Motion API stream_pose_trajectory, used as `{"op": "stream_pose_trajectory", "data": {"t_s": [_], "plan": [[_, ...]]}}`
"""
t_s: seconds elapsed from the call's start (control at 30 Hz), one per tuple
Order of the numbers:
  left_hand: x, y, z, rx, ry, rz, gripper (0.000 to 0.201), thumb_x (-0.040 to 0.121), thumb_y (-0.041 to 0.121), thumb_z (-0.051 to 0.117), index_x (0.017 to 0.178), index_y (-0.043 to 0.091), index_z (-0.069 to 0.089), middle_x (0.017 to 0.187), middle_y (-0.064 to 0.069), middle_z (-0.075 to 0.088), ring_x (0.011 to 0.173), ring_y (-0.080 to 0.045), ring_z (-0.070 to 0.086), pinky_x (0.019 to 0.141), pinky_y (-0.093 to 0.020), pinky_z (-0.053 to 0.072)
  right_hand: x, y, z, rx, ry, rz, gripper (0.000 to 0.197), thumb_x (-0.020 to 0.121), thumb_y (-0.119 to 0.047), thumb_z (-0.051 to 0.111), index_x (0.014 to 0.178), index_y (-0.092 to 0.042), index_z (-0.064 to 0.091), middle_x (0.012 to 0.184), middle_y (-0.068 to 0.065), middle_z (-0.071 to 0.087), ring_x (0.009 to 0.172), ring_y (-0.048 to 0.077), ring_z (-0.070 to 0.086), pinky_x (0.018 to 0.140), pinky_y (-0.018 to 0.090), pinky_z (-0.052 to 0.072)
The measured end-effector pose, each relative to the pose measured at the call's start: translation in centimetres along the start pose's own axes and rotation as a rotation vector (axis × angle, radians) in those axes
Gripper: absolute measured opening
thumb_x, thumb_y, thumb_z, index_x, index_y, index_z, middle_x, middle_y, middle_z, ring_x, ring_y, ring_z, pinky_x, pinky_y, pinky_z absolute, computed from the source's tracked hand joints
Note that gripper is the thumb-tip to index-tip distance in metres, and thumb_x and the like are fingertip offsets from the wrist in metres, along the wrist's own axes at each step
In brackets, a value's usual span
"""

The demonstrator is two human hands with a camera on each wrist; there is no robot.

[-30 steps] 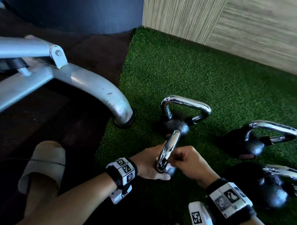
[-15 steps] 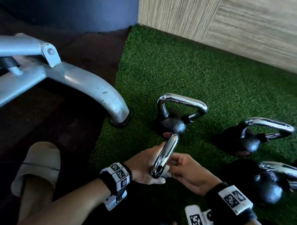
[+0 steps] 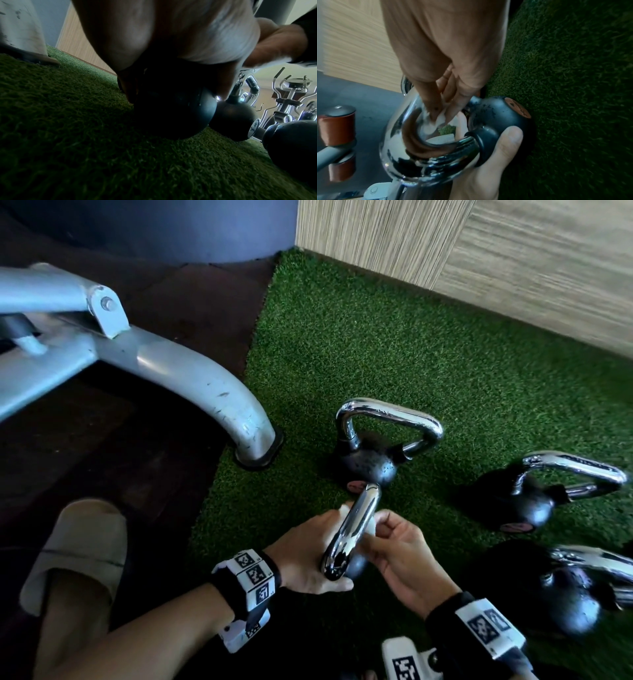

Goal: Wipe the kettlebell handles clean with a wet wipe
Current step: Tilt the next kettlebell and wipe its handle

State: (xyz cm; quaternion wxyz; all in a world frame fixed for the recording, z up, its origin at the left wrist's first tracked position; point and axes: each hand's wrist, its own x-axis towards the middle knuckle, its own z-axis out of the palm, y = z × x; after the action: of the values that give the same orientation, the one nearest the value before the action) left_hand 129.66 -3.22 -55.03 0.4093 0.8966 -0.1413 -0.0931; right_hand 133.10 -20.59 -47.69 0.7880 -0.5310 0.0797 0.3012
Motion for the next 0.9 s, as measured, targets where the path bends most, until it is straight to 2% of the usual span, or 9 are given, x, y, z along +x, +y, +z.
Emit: {"op": "stream_pose_trajectory", "data": {"t_s": [0.1,0.17,0.3,0.43,0.5,0.6,0.67,0.77,0.9], "plan": [[-0.1,-0.3,0.4,-0.004,-0.003,0.010,0.114,0.069,0.054,0.083,0.159,0.026,0.020,0.154,0.012,0.037,0.142,-0.010,0.041,0.115,-0.039,0.042,0.7,-0.2,0.1,-0.041,0.145,-0.137,0.025,0.063,0.006,0.073,0.081,-0.001,0.056,0.074,0.014,0.071,0.064,0.021,0.072,0.063,0.031,0.063],[-0.3,-0.2,0.2,-0.009,0.002,0.029,0.116,0.069,0.051,0.085,0.160,0.029,0.018,0.153,0.014,0.037,0.142,-0.010,0.041,0.114,-0.039,0.042,0.5,-0.5,-0.1,-0.135,0.177,-0.173,0.025,0.064,0.004,0.076,0.081,-0.002,0.059,0.073,0.012,0.071,0.066,0.021,0.071,0.067,0.033,0.063],[-0.7,0.1,0.1,0.001,0.003,0.035,0.113,0.071,0.046,0.087,0.157,0.035,0.015,0.145,0.024,0.034,0.137,-0.008,0.041,0.112,-0.035,0.043,0.5,-0.8,-0.1,-0.379,0.243,-0.255,0.031,0.076,0.022,0.072,0.081,-0.007,0.061,0.068,0.005,0.070,0.062,0.013,0.067,0.061,0.026,0.057],[-0.7,0.0,0.2,0.000,0.008,0.041,0.118,0.072,0.048,0.086,0.159,0.029,0.009,0.152,0.011,0.035,0.142,-0.015,0.038,0.116,-0.043,0.040,1.7,0.0,0.2,-0.642,0.499,-0.381,0.029,0.074,0.005,0.080,0.077,-0.019,0.064,0.070,0.002,0.073,0.060,0.011,0.062,0.059,0.028,0.051],[-0.5,-0.2,0.3,0.013,0.004,0.037,0.118,0.072,0.050,0.086,0.161,0.030,0.009,0.156,0.014,0.032,0.144,-0.013,0.036,0.117,-0.042,0.039,1.9,0.4,0.2,-0.720,0.618,-0.357,0.023,0.074,-0.006,0.082,0.077,-0.019,0.063,0.070,0.000,0.072,0.058,0.010,0.060,0.058,0.027,0.048],[-0.1,-0.6,0.8,0.025,-0.016,0.058,0.119,0.071,0.059,0.082,0.161,0.038,0.006,0.163,0.021,0.022,0.151,-0.010,0.029,0.119,-0.045,0.038,1.9,0.5,0.5,-0.775,0.681,-0.325,0.019,0.072,-0.010,0.078,0.075,-0.018,0.062,0.070,-0.001,0.070,0.062,0.016,0.062,0.060,0.028,0.050],[-0.2,-0.8,0.9,0.025,-0.013,0.077,0.118,0.073,0.057,0.081,0.161,0.035,0.006,0.164,0.019,0.020,0.152,-0.011,0.026,0.121,-0.044,0.034,1.9,0.4,0.7,-0.848,0.696,-0.357,0.018,0.072,-0.010,0.076,0.075,-0.018,0.060,0.069,0.000,0.069,0.064,0.019,0.064,0.063,0.031,0.051],[-0.3,-0.7,0.8,0.008,0.016,0.131,0.118,0.075,0.050,0.084,0.162,0.026,0.008,0.167,0.013,0.017,0.154,-0.009,0.021,0.127,-0.035,0.024,1.8,0.1,0.8,-0.888,0.696,-0.375,0.018,0.072,-0.009,0.075,0.076,-0.017,0.060,0.070,-0.002,0.068,0.064,0.016,0.061,0.061,0.026,0.046],[0.2,-1.0,1.3,0.030,0.008,0.135,0.111,0.072,0.055,0.080,0.160,0.031,0.017,0.163,0.015,0.026,0.152,-0.010,0.026,0.123,-0.040,0.031,2.1,0.7,0.4,-0.926,0.710,-0.287,0.017,0.072,-0.012,0.076,0.076,-0.015,0.060,0.066,-0.005,0.063,0.062,0.016,0.057,0.059,0.027,0.043]]}}
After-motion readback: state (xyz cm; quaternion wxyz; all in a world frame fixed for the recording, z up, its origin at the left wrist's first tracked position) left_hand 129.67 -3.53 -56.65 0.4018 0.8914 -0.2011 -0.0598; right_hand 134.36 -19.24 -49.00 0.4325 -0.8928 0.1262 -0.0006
